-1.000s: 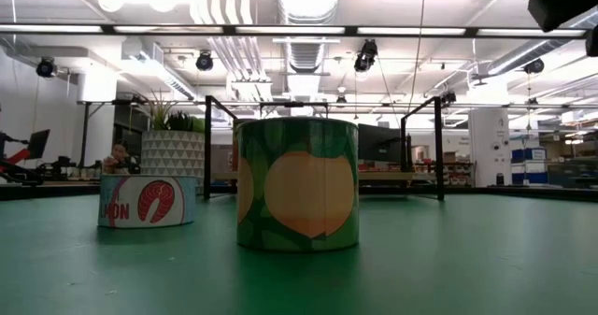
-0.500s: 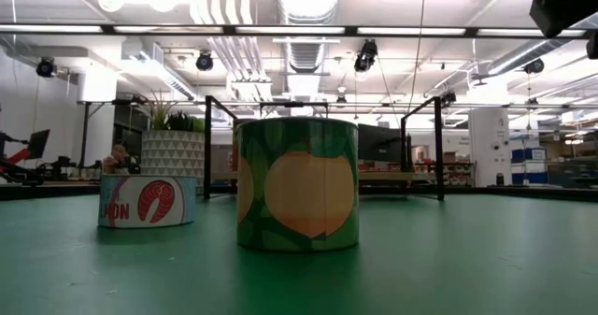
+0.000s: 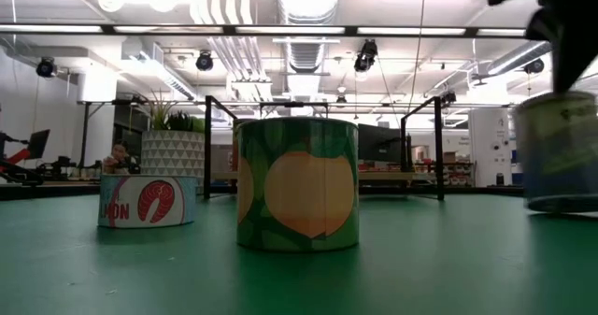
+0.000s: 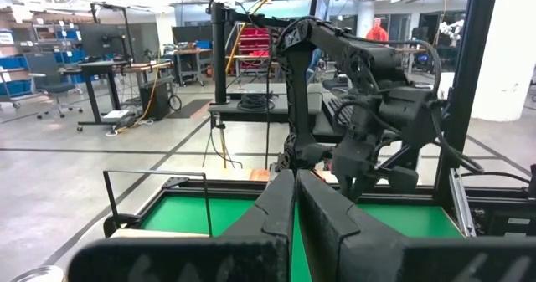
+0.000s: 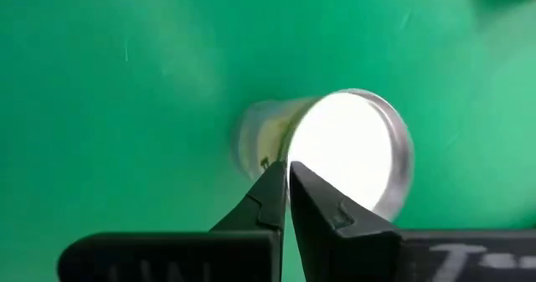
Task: Pick and place cans onto a shelf
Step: Put the canned peas on the shelf
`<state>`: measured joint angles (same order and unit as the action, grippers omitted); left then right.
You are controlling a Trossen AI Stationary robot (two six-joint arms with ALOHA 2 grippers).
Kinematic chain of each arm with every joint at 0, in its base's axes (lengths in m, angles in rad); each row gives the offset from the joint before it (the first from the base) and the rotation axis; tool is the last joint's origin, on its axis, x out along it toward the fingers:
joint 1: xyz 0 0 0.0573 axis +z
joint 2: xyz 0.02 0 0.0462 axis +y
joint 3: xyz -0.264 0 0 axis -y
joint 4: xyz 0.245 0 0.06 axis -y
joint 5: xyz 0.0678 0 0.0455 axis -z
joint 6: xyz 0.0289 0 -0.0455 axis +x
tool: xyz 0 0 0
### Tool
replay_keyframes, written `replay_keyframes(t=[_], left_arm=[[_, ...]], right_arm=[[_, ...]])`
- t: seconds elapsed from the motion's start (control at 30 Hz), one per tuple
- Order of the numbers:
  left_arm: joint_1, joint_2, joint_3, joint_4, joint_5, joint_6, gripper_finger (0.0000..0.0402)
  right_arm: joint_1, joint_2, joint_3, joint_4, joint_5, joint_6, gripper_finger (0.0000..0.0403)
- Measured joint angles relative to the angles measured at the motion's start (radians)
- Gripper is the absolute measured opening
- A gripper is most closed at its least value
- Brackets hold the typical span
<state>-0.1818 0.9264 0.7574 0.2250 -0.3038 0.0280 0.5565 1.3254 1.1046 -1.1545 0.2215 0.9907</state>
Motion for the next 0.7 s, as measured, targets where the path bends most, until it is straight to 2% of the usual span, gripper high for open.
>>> replay_keyframes(t=[0.17,0.27,0.4,0.57,0.7], left_arm=[[0.0,0.0,0.0,0.0,0.0,0.0,0.0],[0.0,0.0,0.0,0.0,0.0,0.0,0.0],[0.0,0.0,0.0,-0.002,0.0,0.0,0.0],[-0.001,0.001,0.0,-0.003,0.006,0.0,0.0],[-0.001,0.013,0.0,0.015,0.007,0.0,0.0]], right_arm=[[-0.048,0.013,0.04,0.007,0.028,-0.102,0.0008],[-0.066,0.015,0.047,0.012,0.001,-0.148,0.0008],[-0.076,0.01,0.047,-0.027,-0.087,-0.211,0.0008],[-0.078,-0.044,0.008,-0.068,-0.077,-0.162,0.0008],[-0.079,-0.129,-0.041,-0.047,0.002,-0.04,0.0009]])
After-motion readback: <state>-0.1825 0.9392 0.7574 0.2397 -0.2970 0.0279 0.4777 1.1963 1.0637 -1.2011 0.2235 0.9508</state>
